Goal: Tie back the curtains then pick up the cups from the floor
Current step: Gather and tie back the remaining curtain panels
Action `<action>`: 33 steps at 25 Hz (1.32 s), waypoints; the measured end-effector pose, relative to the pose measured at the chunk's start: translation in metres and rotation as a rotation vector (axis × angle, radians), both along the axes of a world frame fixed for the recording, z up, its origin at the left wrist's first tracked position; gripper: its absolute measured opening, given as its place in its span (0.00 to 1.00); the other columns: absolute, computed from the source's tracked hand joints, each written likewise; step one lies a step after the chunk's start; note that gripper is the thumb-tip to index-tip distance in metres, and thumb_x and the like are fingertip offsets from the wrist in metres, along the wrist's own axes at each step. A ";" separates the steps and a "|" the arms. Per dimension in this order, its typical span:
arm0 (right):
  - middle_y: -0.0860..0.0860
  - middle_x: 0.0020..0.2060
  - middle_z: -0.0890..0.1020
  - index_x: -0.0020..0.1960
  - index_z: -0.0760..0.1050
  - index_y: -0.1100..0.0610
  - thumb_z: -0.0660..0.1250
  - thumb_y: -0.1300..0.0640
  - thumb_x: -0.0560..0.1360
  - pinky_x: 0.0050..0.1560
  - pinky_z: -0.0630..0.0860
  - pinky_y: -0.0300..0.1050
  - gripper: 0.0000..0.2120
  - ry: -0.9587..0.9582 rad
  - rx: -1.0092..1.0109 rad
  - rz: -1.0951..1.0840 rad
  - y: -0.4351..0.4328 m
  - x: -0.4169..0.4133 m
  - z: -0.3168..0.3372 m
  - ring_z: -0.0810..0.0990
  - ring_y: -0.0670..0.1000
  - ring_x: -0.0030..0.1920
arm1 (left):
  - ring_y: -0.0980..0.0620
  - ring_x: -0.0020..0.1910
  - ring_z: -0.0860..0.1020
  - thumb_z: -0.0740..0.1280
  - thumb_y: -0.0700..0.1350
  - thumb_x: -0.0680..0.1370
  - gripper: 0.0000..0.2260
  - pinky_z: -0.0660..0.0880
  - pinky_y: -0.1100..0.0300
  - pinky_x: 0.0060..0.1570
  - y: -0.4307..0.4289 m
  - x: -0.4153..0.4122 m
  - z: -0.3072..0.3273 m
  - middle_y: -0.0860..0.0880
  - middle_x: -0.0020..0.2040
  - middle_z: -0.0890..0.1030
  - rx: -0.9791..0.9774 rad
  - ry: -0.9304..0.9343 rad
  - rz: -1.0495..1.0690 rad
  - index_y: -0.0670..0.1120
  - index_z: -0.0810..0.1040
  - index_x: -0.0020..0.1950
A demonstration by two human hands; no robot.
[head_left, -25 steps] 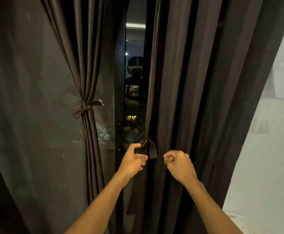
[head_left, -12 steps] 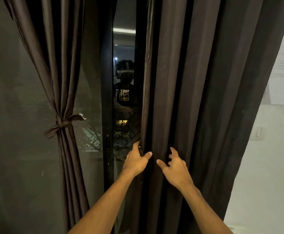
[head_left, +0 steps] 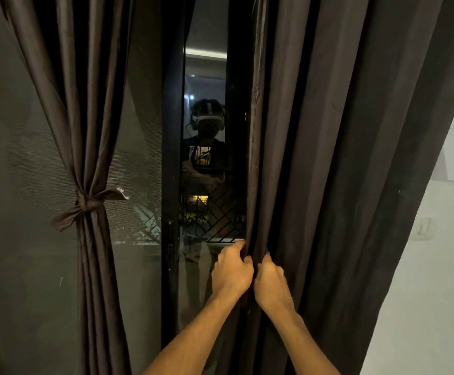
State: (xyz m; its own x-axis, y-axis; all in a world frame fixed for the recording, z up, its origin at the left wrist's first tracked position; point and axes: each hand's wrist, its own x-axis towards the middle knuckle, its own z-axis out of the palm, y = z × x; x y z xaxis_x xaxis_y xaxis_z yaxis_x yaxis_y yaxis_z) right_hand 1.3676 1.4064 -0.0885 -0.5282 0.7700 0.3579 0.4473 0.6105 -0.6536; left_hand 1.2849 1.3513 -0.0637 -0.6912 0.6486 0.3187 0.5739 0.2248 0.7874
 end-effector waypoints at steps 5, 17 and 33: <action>0.52 0.62 0.78 0.72 0.66 0.57 0.61 0.56 0.81 0.61 0.73 0.40 0.20 -0.036 -0.139 0.164 0.013 0.005 -0.010 0.78 0.51 0.62 | 0.45 0.55 0.79 0.57 0.49 0.81 0.14 0.75 0.50 0.52 0.005 0.028 0.004 0.47 0.57 0.78 -0.090 0.084 0.016 0.51 0.73 0.64; 0.45 0.53 0.80 0.70 0.57 0.43 0.70 0.54 0.75 0.44 0.77 0.34 0.30 0.003 -0.174 0.407 0.030 0.020 -0.007 0.80 0.43 0.53 | 0.42 0.58 0.76 0.56 0.46 0.80 0.15 0.73 0.48 0.58 0.014 0.042 0.018 0.42 0.59 0.76 -0.301 0.153 0.025 0.43 0.76 0.61; 0.42 0.26 0.72 0.33 0.68 0.50 0.63 0.45 0.73 0.28 0.75 0.44 0.14 0.231 0.411 0.081 0.052 0.060 0.006 0.73 0.45 0.26 | 0.43 0.57 0.78 0.54 0.54 0.82 0.17 0.74 0.51 0.55 0.021 0.039 0.011 0.45 0.57 0.80 -0.189 -0.052 0.205 0.50 0.74 0.64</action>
State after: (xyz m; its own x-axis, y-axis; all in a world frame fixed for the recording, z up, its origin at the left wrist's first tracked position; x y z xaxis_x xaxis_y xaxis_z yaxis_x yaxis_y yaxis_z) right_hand 1.4272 1.4587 -0.0821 -0.4514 0.5002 0.7389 0.2595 0.8659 -0.4276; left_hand 1.3240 1.3728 -0.0530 -0.8266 0.5378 0.1660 0.4612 0.4781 0.7475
